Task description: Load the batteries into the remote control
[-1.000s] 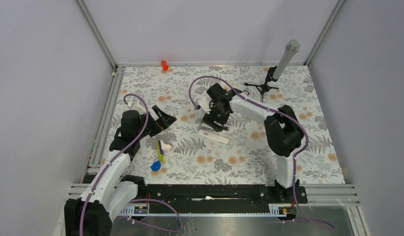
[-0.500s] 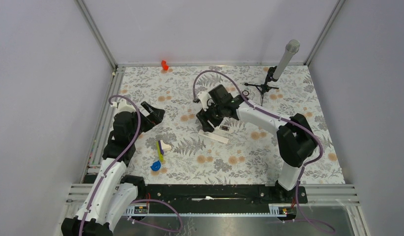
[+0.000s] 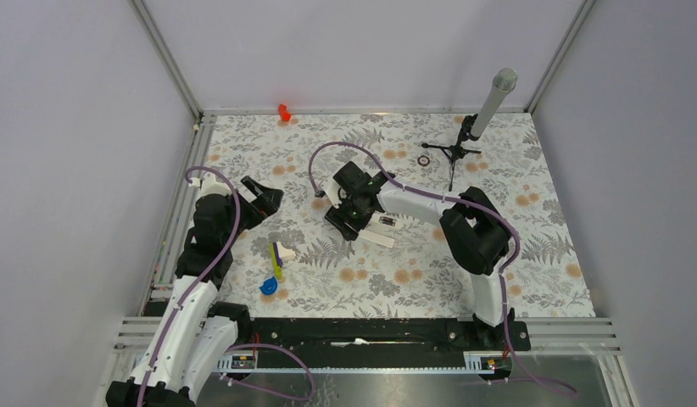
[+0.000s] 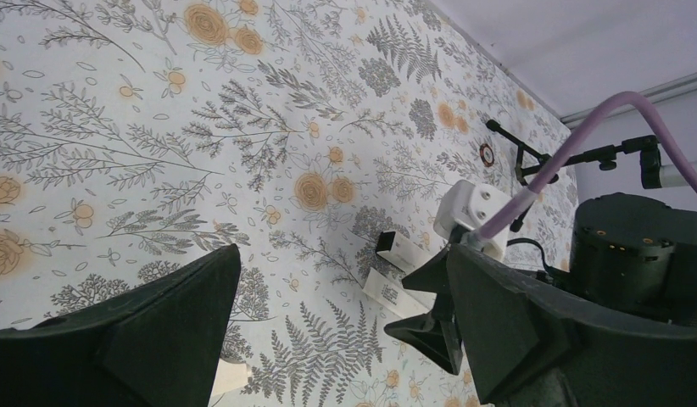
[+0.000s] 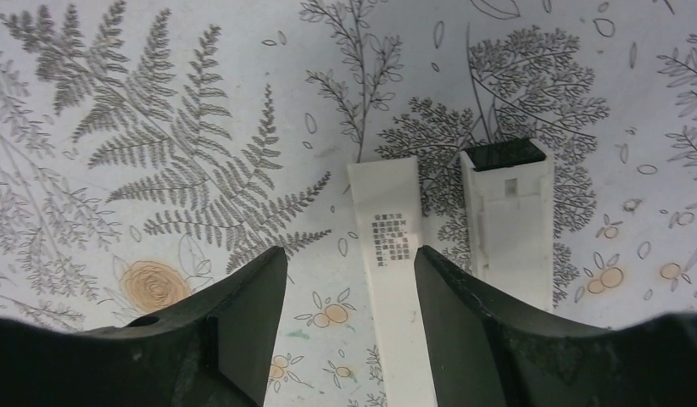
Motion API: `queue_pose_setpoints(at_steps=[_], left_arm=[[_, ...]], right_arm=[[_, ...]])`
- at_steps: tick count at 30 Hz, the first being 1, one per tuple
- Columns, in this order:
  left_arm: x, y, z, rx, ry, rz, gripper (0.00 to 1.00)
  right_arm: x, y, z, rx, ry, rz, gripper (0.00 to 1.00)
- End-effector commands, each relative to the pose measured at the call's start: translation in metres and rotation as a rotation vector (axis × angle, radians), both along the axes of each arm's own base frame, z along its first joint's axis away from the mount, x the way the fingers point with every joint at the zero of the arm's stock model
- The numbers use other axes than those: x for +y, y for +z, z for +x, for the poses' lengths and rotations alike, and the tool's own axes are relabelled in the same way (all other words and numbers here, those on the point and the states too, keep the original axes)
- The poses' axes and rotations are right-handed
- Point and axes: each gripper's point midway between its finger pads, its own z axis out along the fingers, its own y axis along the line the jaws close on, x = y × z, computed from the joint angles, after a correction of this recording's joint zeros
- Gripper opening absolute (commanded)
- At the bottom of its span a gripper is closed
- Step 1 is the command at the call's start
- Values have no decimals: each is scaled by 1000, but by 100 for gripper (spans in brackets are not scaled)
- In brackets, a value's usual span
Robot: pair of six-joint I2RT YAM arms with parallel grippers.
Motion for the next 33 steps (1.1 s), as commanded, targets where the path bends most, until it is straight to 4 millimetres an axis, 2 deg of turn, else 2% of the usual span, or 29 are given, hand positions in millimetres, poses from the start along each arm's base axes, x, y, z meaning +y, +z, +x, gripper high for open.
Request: queue_pose_setpoints(at_steps=[1, 8, 14, 19, 23, 29, 33], left_arm=[[-10, 16, 6, -73, -52, -35, 98], [-13, 12, 7, -58, -71, -44, 98], [-8, 4, 5, -44, -23, -70, 98], [-8, -4, 2, -21, -11, -96, 98], [-15, -11, -1, 2, -40, -125, 94], [-27, -14, -4, 5, -94, -180, 91], [-32, -14, -5, 6, -123, -194, 90]], right_arm=[[-3, 4, 9, -53, 8, -60, 64], [-13, -10, 5, -49, 23, -124, 63], [-22, -17, 4, -55, 26, -164, 62], [-29, -24, 2, -52, 39, -194, 54], [-33, -27, -3, -35, 53, -203, 51], [-37, -34, -14, 4, 65, -203, 56], [-41, -39, -17, 18, 58, -210, 53]])
